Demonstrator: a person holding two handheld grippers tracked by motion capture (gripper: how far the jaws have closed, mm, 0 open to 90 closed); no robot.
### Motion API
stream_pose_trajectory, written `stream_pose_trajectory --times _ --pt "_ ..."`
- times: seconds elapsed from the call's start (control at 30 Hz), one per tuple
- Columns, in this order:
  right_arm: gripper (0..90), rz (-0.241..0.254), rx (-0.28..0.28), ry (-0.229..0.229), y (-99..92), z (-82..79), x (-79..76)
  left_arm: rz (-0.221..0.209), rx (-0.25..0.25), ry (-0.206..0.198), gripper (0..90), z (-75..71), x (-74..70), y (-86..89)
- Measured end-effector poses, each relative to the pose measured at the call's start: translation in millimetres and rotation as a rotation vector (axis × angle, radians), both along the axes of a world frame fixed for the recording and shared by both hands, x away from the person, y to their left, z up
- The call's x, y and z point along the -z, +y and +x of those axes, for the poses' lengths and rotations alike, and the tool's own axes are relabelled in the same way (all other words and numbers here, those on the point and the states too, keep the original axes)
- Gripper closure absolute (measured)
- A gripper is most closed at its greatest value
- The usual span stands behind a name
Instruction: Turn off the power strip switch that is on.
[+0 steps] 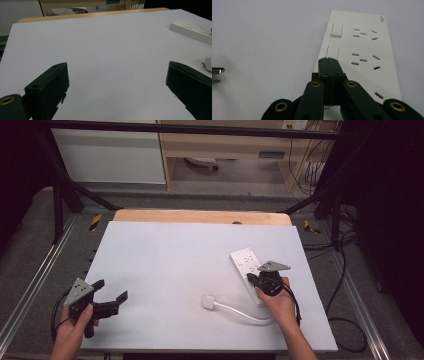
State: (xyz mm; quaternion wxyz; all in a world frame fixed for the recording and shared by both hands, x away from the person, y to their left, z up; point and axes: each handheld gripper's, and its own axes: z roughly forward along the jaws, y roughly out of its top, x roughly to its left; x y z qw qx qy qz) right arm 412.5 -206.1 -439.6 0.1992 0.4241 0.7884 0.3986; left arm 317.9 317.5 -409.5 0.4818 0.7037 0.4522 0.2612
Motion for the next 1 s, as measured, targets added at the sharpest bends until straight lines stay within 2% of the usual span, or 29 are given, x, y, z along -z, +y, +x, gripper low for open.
stream_pose_trajectory --times 0.53,1.0 --pt "90.0 -0.004 -0.008 -0.012 2.2 -0.5 -0.3 -0.003 0.000 0.003 4.6 0.4 0.1 -0.3" --pt "90.0 0.024 -0.008 -0.037 0.5 -2.1 -3.9 -0.005 -0.008 0.007 4.6 0.9 0.8 0.3"
